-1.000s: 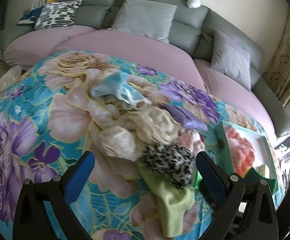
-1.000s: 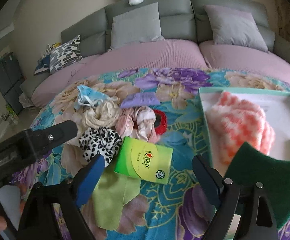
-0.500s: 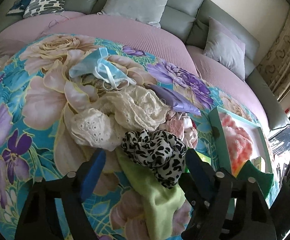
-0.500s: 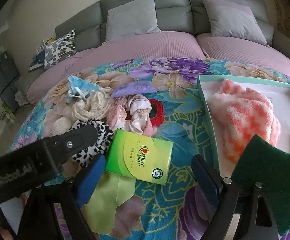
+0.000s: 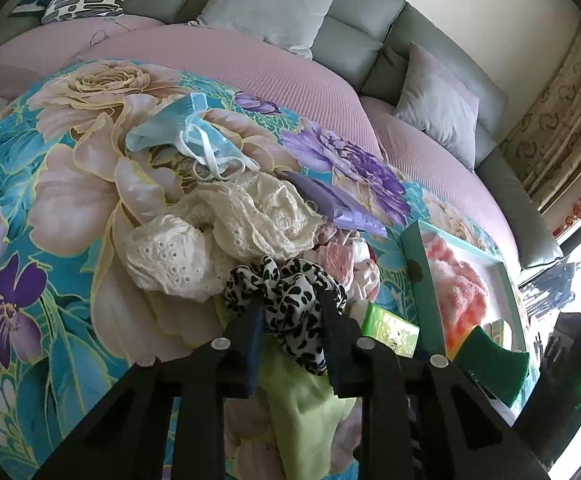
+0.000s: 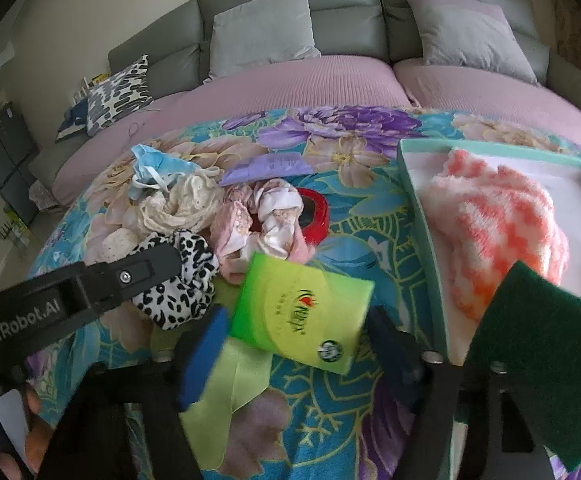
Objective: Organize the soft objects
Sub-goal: 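Grasp the green tissue pack with the right tool while the left tool grasps the leopard-print scrunchie, then carry the tissue pack with the right tool while the left tool carries the scrunchie over the tray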
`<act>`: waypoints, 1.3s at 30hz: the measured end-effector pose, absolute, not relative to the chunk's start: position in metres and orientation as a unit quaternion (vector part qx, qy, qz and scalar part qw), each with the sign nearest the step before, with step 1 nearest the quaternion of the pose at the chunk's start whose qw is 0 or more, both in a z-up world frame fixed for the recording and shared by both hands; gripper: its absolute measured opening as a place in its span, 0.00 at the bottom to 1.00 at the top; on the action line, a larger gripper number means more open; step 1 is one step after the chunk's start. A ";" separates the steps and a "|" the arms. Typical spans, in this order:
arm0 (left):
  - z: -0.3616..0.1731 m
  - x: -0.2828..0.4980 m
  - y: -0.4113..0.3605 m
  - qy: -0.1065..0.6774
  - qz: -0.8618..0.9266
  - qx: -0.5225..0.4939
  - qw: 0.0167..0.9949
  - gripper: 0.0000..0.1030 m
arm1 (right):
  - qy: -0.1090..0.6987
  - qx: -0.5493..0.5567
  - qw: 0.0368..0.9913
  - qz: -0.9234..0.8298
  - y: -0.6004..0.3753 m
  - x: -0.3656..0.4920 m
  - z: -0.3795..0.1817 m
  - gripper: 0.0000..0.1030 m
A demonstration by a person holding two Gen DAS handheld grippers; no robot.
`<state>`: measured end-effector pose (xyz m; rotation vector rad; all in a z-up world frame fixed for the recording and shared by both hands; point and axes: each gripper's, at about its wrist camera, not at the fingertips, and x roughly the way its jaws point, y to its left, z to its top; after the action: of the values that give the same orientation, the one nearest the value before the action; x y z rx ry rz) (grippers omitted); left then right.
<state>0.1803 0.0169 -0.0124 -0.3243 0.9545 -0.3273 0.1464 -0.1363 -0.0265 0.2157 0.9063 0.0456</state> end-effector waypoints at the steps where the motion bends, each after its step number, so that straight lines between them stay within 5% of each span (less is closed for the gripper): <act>1: -0.012 0.180 0.017 0.454 -0.156 -0.155 0.864 0.26 | 0.436 0.103 0.894 0.022 -0.136 0.147 -0.026 0.70; 25: 0.037 0.160 0.019 0.354 -0.176 -0.148 0.907 0.24 | 0.358 0.120 0.926 0.006 -0.156 0.120 0.025 0.68; 39: 0.053 0.152 -0.035 0.320 -0.219 -0.110 0.915 0.24 | 0.295 0.150 0.937 -0.114 -0.250 0.090 0.072 0.68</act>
<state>0.1520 -0.0349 0.0528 -0.2264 0.6595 -0.4499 0.0901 -0.2498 0.0722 0.3073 0.6032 -0.2333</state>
